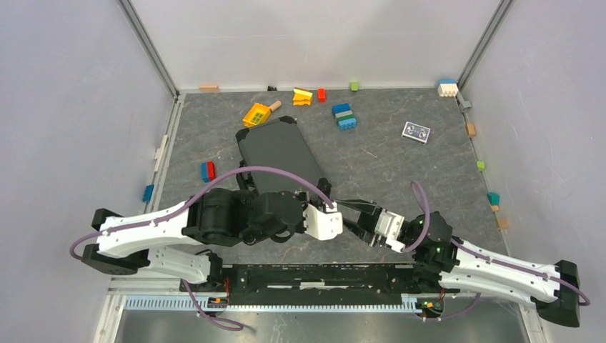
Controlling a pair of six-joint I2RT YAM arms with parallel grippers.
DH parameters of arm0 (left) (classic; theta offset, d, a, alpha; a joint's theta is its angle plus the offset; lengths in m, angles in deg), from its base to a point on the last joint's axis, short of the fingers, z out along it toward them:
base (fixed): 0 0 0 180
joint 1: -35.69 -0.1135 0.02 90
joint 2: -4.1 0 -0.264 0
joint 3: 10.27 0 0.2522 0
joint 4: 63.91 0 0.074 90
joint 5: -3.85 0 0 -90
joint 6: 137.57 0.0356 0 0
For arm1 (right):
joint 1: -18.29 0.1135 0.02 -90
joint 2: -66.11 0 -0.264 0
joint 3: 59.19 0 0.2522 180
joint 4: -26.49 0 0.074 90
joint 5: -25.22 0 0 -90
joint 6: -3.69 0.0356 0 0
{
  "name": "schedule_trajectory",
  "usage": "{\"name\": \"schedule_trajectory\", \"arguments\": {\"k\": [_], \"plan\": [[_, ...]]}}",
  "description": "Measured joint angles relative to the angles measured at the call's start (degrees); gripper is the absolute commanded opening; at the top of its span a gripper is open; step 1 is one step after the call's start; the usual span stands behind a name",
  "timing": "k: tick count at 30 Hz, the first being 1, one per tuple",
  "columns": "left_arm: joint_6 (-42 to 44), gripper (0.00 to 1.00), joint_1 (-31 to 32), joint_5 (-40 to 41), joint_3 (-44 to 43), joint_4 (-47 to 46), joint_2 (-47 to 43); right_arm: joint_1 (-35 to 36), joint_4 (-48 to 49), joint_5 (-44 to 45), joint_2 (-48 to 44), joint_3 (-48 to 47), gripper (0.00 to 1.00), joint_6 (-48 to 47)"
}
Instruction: Remove the keys from the keyring
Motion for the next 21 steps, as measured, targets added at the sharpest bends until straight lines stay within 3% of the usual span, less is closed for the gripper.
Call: {"name": "schedule_trajectory", "arguments": {"k": [11, 17, 21], "plan": [[1.86, 0.02, 0.0, -3.26, 1.09, -5.11, -1.03, 0.0, 6.71, 0.07, 4.5, 0.13, 0.41, 5.16], [2.23, 0.02, 0.0, -4.55, 1.38, -5.4, -1.07, 0.0, 8.57, -0.28, 5.16, 0.13, 0.27, 6.32], [2.51, 0.02, 0.0, -5.05, 1.4, -5.51, -1.38, 0.0, 9.46, -1.51, 6.27, 0.13, 0.25, 7.06]]}}
